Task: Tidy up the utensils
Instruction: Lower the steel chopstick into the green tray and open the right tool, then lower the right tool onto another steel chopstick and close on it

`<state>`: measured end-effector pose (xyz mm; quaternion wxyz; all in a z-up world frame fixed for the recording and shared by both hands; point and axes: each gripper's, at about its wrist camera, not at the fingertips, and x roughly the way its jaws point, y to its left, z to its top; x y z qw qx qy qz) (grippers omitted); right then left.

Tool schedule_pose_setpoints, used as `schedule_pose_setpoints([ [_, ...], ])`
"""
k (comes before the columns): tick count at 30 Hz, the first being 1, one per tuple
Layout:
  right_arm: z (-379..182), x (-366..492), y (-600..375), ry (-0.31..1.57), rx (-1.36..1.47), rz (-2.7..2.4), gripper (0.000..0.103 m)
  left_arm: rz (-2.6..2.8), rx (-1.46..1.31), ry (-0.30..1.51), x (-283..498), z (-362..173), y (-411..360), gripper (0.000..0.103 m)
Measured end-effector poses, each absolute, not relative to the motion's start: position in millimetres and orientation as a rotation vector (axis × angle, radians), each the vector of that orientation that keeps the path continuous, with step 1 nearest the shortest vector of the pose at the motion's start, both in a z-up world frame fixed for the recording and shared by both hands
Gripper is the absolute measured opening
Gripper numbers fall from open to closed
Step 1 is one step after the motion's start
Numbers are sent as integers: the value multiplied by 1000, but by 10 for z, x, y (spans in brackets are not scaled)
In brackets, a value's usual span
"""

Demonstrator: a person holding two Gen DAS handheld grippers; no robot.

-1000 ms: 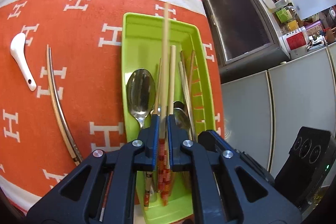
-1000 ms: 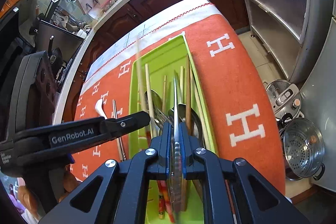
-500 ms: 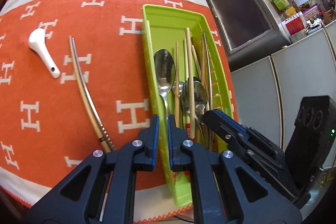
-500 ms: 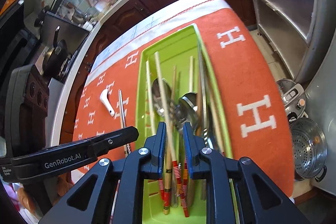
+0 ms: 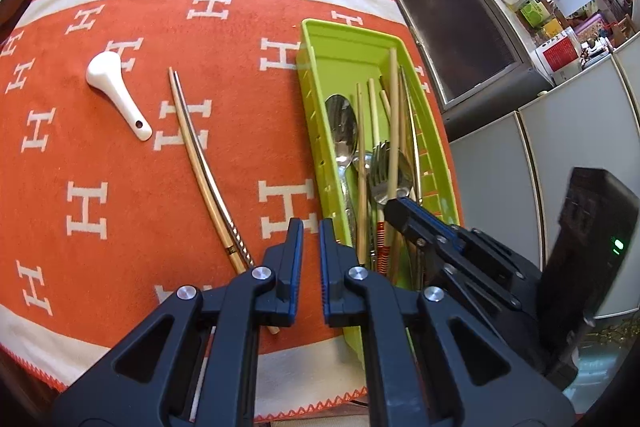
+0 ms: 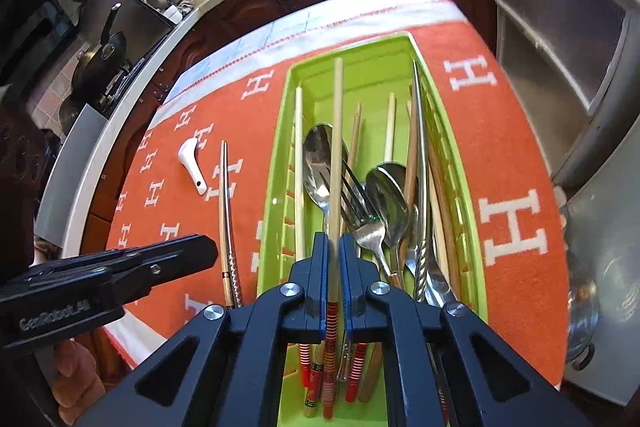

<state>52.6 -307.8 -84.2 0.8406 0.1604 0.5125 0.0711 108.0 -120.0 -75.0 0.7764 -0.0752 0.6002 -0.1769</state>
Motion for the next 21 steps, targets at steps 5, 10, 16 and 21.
schedule_pose_setpoints([
  [5,-700,483,-2967,1059,289,171,5,-373,-184,1307,1097,-791,-1147,4],
  [10,-693,506,-2891,1092,289,214,6,-356,-178,1294,1085,-777,-1066,4],
  [16,-687,554,-2932,1102,333,180,16,-311,-156,1265,1074,-772,-923,4],
  [21,-584,528,-2858,1089,306,196,16,-281,-153,1264,1079,-805,-774,4],
])
